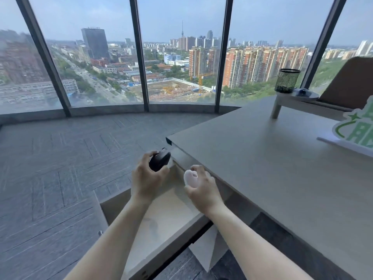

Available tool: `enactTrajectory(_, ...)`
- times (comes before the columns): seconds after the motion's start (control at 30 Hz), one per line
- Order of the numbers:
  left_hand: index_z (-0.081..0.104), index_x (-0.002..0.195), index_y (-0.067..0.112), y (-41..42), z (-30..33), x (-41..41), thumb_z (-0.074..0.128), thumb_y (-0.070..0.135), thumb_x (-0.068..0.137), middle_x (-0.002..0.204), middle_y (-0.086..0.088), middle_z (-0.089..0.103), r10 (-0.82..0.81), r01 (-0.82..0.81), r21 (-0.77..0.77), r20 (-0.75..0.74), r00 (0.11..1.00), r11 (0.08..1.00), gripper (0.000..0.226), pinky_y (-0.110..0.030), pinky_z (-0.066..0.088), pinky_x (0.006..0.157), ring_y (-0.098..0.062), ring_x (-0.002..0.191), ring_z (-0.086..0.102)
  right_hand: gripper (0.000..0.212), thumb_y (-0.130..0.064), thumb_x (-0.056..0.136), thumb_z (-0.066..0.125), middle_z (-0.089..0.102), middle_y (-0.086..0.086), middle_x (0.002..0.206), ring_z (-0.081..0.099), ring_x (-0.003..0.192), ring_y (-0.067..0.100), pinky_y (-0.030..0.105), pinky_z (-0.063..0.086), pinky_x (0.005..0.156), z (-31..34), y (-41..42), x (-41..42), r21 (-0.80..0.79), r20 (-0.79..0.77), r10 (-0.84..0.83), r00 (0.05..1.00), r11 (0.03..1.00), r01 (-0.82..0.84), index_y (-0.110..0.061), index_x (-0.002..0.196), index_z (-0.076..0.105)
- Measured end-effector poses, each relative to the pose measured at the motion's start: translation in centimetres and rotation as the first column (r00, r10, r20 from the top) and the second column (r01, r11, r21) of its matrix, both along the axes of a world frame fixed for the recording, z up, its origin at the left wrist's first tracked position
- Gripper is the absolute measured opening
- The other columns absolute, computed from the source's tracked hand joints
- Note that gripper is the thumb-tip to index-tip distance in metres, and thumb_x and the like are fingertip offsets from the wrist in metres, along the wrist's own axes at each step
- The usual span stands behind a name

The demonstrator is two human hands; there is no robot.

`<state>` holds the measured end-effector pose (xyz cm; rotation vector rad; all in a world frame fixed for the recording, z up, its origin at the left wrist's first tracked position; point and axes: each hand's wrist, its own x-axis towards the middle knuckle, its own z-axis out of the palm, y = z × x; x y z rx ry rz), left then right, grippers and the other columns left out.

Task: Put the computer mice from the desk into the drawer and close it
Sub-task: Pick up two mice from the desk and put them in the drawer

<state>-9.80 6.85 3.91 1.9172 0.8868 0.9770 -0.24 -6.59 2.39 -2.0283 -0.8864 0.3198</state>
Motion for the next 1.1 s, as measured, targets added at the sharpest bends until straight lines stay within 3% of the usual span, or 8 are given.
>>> enactTrajectory(0.1,0.060,0.116,0.027,1.2,-5.1,-0.8,0.069,0.026,0.070,0.109,0.000,0.065,-0.003,-0.005,-0.078,-0.105,0.994,0.997,0.047,-0.029,0.045,0.082,-0.017,0.099,0.058,0.053,-0.023,0.084,0.056,0.051,0.011,0.132,0.041,0.122,0.030,0.041,0.039,0.101,-3.6,2.9,-0.9,-0.168,-0.051,0.012,0.999,0.986,-0.021,-0.021,0.135,0.040)
enactTrajectory(0.23,0.057,0.119,0.026,2.2,-11.4,-1.0,0.069,0.028,0.069,0.108,-0.004,0.060,-0.023,-0.038,-0.208,-0.282,0.959,0.977,0.050,-0.029,0.043,0.085,-0.022,0.102,0.056,0.053,-0.022,0.086,0.039,0.048,0.014,0.140,0.041,0.125,0.036,0.044,0.036,0.103,-9.0,6.1,-0.7,-0.435,0.029,0.053,0.998,0.900,-0.035,-0.013,0.138,0.039)
enactTrajectory(0.37,0.055,0.122,0.030,2.9,-16.2,-0.4,0.061,0.034,0.070,0.114,-0.006,0.058,-0.062,-0.097,-0.267,-0.530,0.846,0.959,0.052,-0.034,0.044,0.093,-0.027,0.112,0.053,0.055,-0.022,0.089,0.046,0.044,0.013,0.135,0.038,0.126,0.033,0.042,0.043,0.096,-12.5,7.5,0.7,-0.626,0.047,0.086,0.995,0.779,-0.037,-0.024,0.141,0.030)
enactTrajectory(0.63,0.041,0.135,0.028,2.8,-19.2,0.7,0.065,0.041,0.074,0.127,-0.010,0.051,-0.112,-0.094,-0.244,-0.710,0.695,0.965,0.066,-0.035,0.040,0.093,-0.033,0.118,0.045,0.071,-0.019,0.086,0.064,0.035,0.015,0.145,0.038,0.131,0.033,0.045,0.045,0.099,-14.8,8.9,2.2,-0.828,0.019,0.143,0.989,0.557,-0.065,-0.023,0.147,0.027)
enactTrajectory(0.73,0.042,0.135,0.025,2.5,-18.5,0.8,0.056,0.046,0.082,0.131,-0.012,0.050,-0.087,-0.125,-0.237,-0.716,0.693,0.963,0.059,-0.037,0.040,0.096,-0.035,0.120,0.044,0.062,-0.028,0.089,0.063,0.039,0.014,0.142,0.041,0.129,0.034,0.046,0.046,0.097,-14.2,8.6,2.1,-0.795,0.025,0.134,0.991,0.603,-0.062,-0.022,0.143,0.032)
enactTrajectory(0.87,0.047,0.131,0.022,1.9,-15.8,0.9,0.046,0.037,0.090,0.133,-0.011,0.049,-0.008,-0.144,-0.166,-0.682,0.732,0.976,0.044,-0.040,0.039,0.099,-0.034,0.122,0.043,0.040,-0.018,0.095,0.040,0.047,0.013,0.135,0.048,0.121,0.035,0.043,0.046,0.091,-10.6,6.8,1.9,-0.555,0.114,0.104,0.988,0.831,-0.023,-0.017,0.134,0.043)
enactTrajectory(0.97,0.053,0.128,0.022,-0.2,-12.6,2.4,0.046,0.028,0.091,0.131,-0.008,0.053,-0.034,-0.034,-0.116,-0.533,0.845,0.993,0.038,-0.038,0.040,0.096,-0.029,0.120,0.046,0.036,-0.018,0.094,0.041,0.055,0.009,0.129,0.056,0.114,0.031,0.040,0.049,0.089,-6.4,3.6,1.8,-0.332,0.166,0.028,0.986,0.943,0.029,-0.017,0.128,0.052)
enactTrajectory(1.1,0.061,0.119,0.018,-6.5,-7.3,6.1,0.049,0.019,0.089,0.120,-0.002,0.060,-0.158,0.165,0.004,-0.265,0.951,0.986,0.033,-0.034,0.044,0.097,-0.020,0.113,0.055,0.031,-0.015,0.094,0.047,0.066,0.004,0.121,0.064,0.109,0.021,0.031,0.051,0.091,-0.5,-3.2,2.4,-0.029,0.272,-0.126,0.954,0.990,0.139,-0.015,0.121,0.063)
